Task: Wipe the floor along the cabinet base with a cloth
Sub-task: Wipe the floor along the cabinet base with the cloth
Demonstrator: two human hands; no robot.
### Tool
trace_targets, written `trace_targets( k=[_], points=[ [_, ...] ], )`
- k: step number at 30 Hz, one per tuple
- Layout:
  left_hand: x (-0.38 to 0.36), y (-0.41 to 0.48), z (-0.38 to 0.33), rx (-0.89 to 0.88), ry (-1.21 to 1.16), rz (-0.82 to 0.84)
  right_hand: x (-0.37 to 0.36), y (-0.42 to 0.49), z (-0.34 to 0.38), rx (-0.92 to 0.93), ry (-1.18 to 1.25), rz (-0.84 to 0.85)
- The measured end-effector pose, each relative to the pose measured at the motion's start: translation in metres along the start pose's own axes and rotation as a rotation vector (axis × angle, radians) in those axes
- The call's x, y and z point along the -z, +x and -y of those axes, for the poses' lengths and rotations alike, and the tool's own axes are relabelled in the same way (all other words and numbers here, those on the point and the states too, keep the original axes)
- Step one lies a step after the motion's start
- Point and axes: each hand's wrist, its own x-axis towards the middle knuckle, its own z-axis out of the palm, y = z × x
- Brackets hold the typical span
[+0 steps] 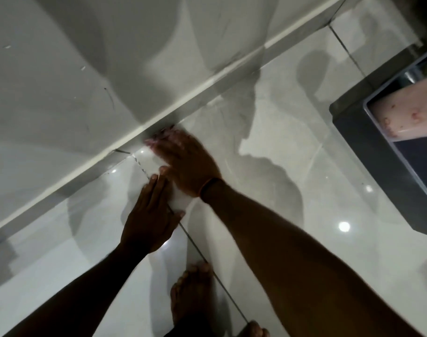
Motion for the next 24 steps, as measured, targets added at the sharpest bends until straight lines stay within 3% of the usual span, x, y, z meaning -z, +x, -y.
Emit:
trace_targets(
  k=[4, 7, 13, 18, 21, 24],
  points=[
    [0.002, -0.001, -0.004, 0.024, -0.059, -0.033, 0.013, -0.005, -0.043, -0.3, -0.02, -0.12],
    [0.002, -0.001, -0.003, 0.042, -0.075, 0.005, 0.02, -0.003, -0.027, -0.478, 0.047, -0.124],
    [0.007, -0.002, -0.003, 0.042, -0.119, 0.005, 0.001, -0.008, 0.031, -0.118, 0.053, 0.054],
    [0.007, -0.002, -0.003, 0.042, -0.124, 0.002, 0.016, -0.002, -0.048, -0.014, -0.057, -0.109],
    [0.006, -0.002, -0.004, 0.039, -0.114, -0.014, 0.044, 0.002, -0.142, -0.252, -0.13, -0.272],
    [0.004, -0.001, -0.004, 0.03, -0.125, -0.026, 0.088, 0.008, -0.22, -0.551, -0.182, -0.286]
  ],
)
